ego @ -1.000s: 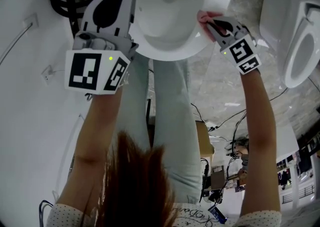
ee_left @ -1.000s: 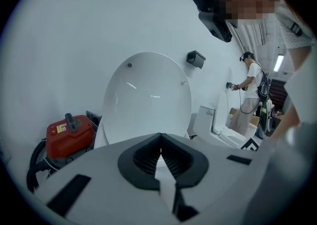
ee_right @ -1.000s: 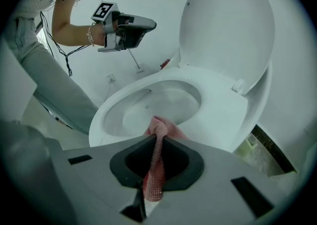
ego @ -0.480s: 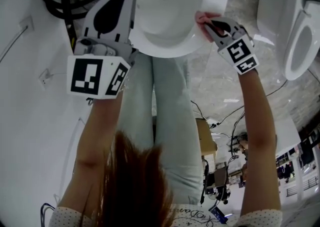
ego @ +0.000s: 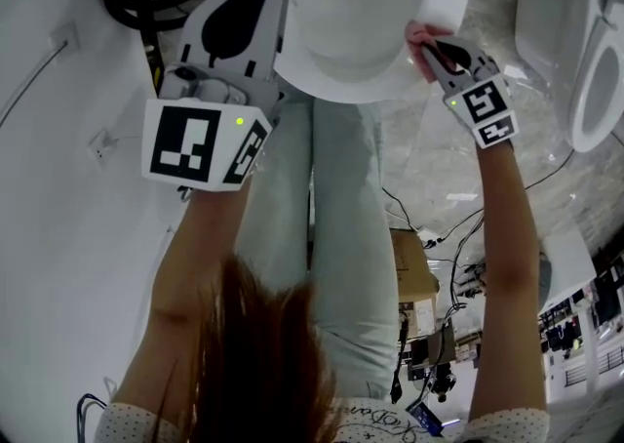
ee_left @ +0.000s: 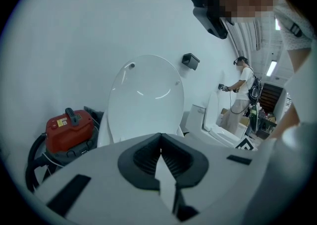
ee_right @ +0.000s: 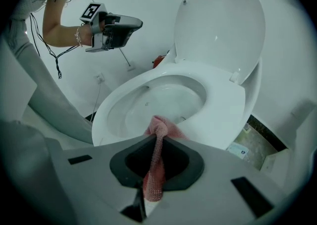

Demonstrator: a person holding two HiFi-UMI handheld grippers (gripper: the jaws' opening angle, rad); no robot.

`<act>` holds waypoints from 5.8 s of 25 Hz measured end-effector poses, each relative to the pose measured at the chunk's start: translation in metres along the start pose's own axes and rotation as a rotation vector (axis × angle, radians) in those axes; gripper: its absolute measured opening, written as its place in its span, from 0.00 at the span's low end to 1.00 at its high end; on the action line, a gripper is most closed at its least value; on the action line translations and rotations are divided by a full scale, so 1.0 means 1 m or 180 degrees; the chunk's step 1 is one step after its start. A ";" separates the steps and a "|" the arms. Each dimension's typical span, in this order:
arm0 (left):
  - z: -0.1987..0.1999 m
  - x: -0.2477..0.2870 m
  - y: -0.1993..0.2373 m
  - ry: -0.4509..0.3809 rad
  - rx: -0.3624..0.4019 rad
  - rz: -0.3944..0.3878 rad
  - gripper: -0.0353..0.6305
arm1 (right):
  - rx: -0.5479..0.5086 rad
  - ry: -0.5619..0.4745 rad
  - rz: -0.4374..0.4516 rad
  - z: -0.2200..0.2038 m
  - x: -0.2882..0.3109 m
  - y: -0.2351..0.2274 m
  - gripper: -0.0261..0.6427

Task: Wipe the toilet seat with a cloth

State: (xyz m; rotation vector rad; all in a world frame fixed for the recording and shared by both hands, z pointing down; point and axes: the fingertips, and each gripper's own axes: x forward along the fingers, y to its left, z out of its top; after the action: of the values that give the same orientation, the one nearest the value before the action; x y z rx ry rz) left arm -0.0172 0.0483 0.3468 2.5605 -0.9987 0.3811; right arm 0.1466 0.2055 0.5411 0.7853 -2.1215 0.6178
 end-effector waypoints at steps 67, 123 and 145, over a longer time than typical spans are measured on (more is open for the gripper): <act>-0.002 -0.092 0.080 -0.0092 -0.0137 0.0399 0.06 | -0.0429 -0.0227 0.0208 0.057 0.071 0.156 0.08; -0.001 -0.087 0.125 -0.0112 -0.0375 0.1086 0.06 | -0.2106 -0.0227 0.1915 0.107 0.105 0.182 0.08; 0.005 -0.059 0.146 -0.0079 -0.0419 0.1109 0.06 | -0.2016 -0.0178 0.2125 0.128 0.115 0.169 0.08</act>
State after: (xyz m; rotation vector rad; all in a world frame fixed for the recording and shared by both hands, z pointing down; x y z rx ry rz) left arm -0.1590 -0.0187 0.3544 2.2790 -1.4340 0.3614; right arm -0.0941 0.2023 0.5302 -0.2707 -2.4219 0.2062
